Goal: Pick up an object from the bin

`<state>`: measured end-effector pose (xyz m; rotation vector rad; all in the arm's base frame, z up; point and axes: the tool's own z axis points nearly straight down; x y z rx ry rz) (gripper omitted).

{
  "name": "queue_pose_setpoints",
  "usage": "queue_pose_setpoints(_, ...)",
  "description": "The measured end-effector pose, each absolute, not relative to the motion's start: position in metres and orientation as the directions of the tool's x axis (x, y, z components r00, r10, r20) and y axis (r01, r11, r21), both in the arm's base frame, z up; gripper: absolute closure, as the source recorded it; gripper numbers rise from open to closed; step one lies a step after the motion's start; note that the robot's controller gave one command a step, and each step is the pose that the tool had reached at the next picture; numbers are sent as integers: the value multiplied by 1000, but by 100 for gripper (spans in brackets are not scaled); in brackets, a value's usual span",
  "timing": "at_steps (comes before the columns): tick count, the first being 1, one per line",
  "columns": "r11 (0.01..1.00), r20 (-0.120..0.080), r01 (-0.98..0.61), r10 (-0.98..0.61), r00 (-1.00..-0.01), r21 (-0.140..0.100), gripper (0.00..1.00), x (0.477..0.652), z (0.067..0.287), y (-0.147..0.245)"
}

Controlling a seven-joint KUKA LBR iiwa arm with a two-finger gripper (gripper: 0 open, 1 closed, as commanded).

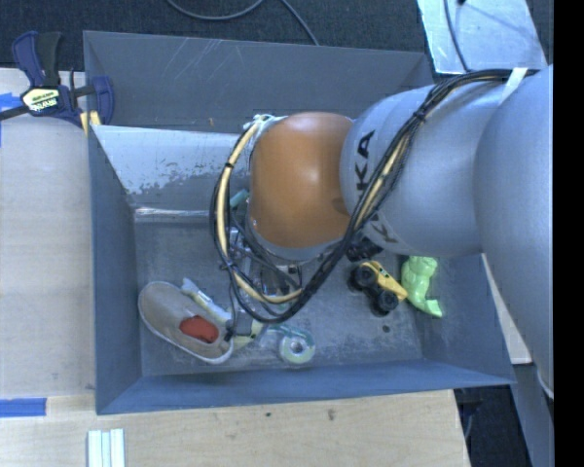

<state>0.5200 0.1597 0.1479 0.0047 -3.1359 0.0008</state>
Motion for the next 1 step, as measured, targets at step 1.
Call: queue_pose_setpoints(1,1000,-2,0,0,-1000,1,0,522,153,159)
